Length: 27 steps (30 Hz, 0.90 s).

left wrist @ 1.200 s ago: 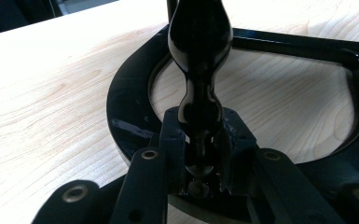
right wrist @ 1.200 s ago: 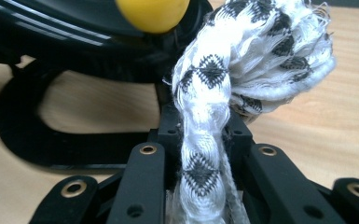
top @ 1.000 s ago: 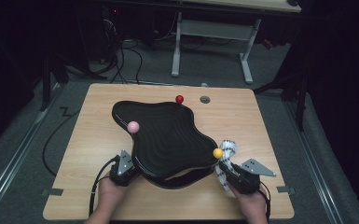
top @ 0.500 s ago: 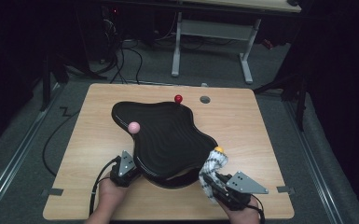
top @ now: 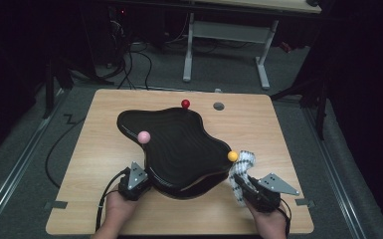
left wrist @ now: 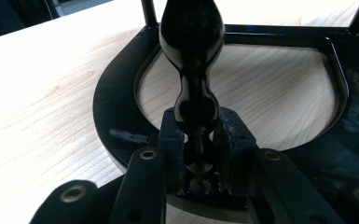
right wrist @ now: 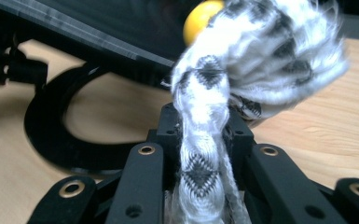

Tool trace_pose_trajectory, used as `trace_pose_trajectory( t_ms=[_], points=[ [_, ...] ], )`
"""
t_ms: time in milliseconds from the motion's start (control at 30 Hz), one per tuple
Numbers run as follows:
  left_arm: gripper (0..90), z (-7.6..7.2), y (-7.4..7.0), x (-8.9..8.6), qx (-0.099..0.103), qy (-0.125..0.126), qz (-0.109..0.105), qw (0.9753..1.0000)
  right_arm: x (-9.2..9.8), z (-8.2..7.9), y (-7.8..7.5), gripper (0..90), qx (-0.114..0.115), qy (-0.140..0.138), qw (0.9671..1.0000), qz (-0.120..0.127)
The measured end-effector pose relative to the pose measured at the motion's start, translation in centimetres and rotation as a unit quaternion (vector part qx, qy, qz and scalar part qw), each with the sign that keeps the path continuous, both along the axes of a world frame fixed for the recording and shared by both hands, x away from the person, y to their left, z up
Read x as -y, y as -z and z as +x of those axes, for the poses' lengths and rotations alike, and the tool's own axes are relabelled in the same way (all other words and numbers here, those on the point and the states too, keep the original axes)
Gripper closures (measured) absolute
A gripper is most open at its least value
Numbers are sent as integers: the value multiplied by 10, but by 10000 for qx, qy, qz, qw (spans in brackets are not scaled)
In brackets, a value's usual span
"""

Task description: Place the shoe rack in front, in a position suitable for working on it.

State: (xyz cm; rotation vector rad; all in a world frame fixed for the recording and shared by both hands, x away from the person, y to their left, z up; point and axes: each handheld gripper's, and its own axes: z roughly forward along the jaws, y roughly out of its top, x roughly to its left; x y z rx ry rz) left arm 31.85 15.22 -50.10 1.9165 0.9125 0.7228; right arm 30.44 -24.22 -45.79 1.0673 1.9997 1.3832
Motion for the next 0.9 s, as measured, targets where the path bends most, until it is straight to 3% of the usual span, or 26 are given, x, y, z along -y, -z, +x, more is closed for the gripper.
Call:
trace_pose_trajectory(
  t_ms=[100, 167, 200, 267, 333, 400, 433, 500, 567, 600, 633, 733, 900],
  points=[
    [735, 0, 0, 0, -3, 8, -2, 10000, -2, -5, -7, 739, 154, -30, 9997, 190],
    [735, 0, 0, 0, 3, 9, -7, 10000, -12, -13, -15, 739, 363, -278, 9984, 344],
    [735, 0, 0, 0, 5, 13, 0, 10000, -16, -17, -18, 739, 458, -412, 9973, 411],
    [735, -1, 0, 0, 8, 27, 17, 10000, -29, -28, -27, 735, 810, -809, 9918, 562],
    [735, -2, 1, 1, 17, 33, 16, 10000, -38, -31, -29, 730, 911, -1017, 9889, 577],
    [735, -2, 1, 1, 16, 33, 16, 10000, -43, -26, -22, 730, 708, -789, 9938, 332],
    [734, -2, 1, 1, 16, 33, 18, 10000, -41, -22, -17, 730, 558, -660, 9956, 366],
    [734, -2, 1, 1, 16, 33, 31, 10000, -34, -17, -11, 730, 356, -469, 9972, 456],
    [734, -2, 1, 1, 14, 55, 34, 10000, -26, -12, -5, 730, 294, -171, 9989, 311],
    [735, -2, 1, 1, 14, 55, 34, 10000, -26, -12, -5, 730, 294, -171, 9989, 311],
    [735, -3, 0, 2, 27, 83, 61, 9999, -13, -6, 3, 728, 124, 221, 9992, 308],
    [735, -4, 0, 4, 31, 128, 109, 9999, -4, 0, 8, 725, -10, 400, 9985, 383],
    [733, -6, 0, 6, 30, 185, 160, 9997, -10, 2, 10, 726, 56, 312, 9990, 310]
  ],
)
